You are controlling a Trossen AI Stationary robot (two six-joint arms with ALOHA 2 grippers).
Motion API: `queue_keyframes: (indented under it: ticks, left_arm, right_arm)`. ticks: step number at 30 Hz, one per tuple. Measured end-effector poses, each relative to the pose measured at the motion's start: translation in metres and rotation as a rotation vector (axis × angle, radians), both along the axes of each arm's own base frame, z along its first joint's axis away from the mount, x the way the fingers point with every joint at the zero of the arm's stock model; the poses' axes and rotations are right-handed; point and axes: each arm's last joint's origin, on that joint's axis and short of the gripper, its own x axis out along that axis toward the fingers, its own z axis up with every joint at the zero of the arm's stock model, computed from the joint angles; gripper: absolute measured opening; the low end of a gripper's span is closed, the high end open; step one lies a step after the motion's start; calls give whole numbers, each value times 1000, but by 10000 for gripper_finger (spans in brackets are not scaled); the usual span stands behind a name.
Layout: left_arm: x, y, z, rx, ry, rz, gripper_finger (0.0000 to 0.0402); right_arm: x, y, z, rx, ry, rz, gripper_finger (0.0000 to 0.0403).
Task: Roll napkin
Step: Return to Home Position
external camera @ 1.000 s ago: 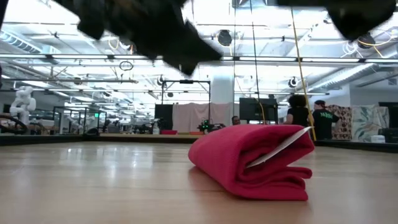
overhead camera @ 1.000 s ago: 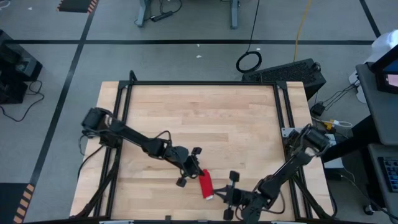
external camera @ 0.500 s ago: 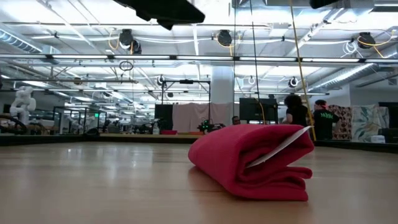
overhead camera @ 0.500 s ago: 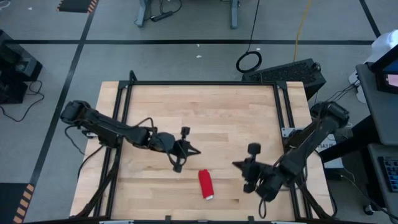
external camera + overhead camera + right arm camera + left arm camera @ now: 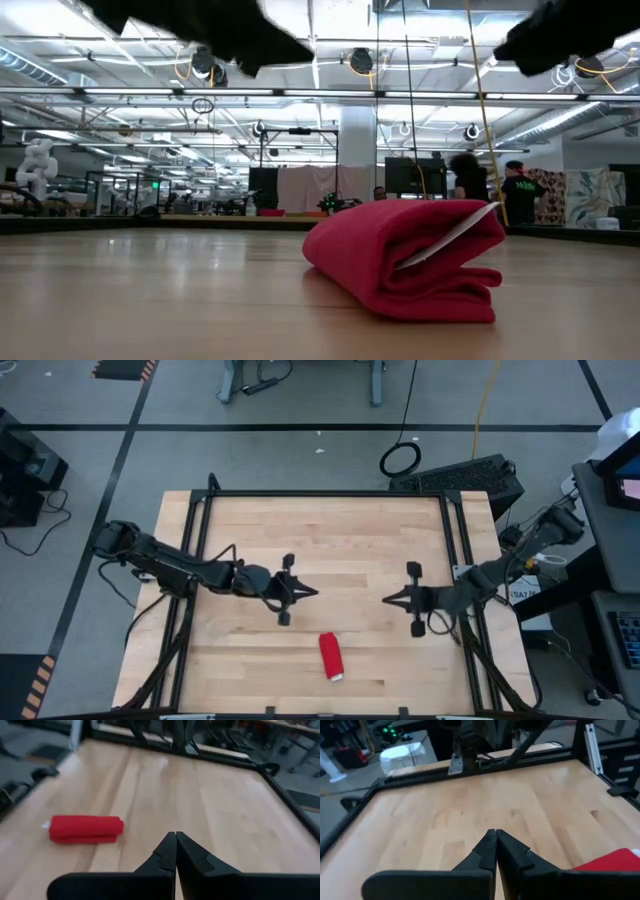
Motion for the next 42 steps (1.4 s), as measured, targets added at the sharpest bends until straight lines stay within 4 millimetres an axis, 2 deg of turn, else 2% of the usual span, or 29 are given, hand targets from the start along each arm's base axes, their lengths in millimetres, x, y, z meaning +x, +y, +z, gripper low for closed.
queue_keyframes:
  ticks: [3,9,14,18,25,42]
  left_arm:
    - [-12,3,-23,-45,-37,36,12]
    - [-36,10,-52,-106,-56,122,12]
    - [-52,15,-63,-117,-50,179,12]
    - [-64,18,-65,-116,-80,204,12]
    - [-82,23,-67,-139,-153,202,12]
    - [-119,28,-84,-183,-164,240,12]
  right_arm:
    - [-7,-12,-17,56,-63,21,0]
    - [-19,-33,-57,87,-127,-53,0]
    - [-25,-41,-74,109,-208,21,0]
    - [-29,-47,-84,118,-244,9,0]
    - [-28,-51,-82,99,-255,17,0]
    - [-27,-52,-83,23,-248,43,0]
